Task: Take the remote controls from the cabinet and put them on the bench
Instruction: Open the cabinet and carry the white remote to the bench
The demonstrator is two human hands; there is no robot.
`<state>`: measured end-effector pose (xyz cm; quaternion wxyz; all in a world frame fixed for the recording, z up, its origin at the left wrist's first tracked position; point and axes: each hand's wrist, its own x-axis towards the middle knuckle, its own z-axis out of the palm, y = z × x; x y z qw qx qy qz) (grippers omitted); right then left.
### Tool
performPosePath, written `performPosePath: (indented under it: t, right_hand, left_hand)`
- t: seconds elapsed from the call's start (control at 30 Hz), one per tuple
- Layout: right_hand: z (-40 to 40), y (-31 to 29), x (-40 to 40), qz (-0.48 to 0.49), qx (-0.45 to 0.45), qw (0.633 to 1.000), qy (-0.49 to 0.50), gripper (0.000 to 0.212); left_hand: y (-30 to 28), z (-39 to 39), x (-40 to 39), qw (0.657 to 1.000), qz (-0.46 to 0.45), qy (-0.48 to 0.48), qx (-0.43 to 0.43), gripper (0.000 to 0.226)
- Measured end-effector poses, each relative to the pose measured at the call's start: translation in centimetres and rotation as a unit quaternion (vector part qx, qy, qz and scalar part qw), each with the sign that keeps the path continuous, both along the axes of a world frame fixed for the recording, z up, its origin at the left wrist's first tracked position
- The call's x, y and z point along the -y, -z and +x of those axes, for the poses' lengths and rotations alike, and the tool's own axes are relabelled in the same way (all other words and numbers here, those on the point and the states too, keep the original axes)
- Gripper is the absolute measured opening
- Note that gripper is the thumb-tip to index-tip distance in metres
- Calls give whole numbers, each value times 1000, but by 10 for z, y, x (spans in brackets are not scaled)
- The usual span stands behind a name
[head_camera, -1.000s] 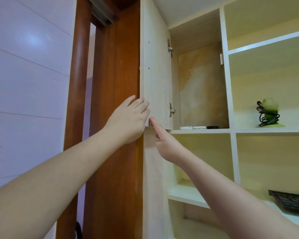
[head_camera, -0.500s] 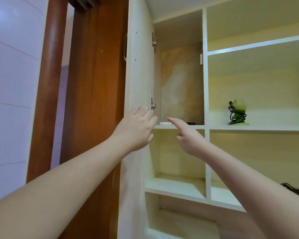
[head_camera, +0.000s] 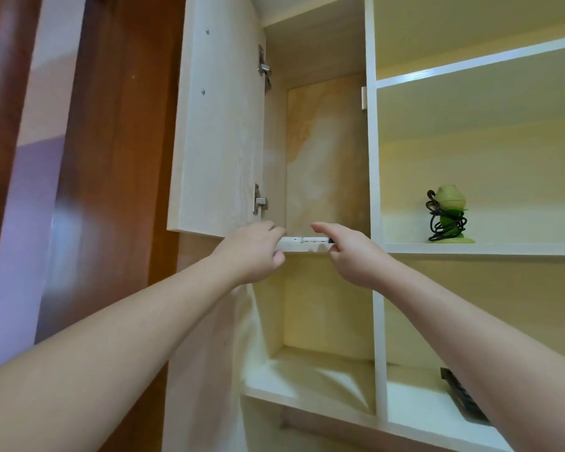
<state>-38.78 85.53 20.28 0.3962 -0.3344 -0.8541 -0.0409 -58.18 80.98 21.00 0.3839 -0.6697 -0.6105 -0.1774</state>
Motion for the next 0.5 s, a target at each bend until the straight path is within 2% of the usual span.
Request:
performPosePath:
  t: [0.1,0.23,0.4,0.5]
  right_hand:
    - [-4,-4,-17,-3,-10,1000,-21,59]
    - [-12,-18,-34,-2,-71,996,-51,59]
    - [-25,-39,-45,11,-21,999,-35,60]
    - [-31,-47,-51,6,-1,1000,-19,61]
  left_hand:
    - [-10,1,-26,1000,22,-13,-5,38]
    - [-21,6,-51,991,-14,-6,136,45]
    - [-36,11,-68,970,-38,-2,241,44]
    - [-44,18,-73,968,-64,-17,241,34]
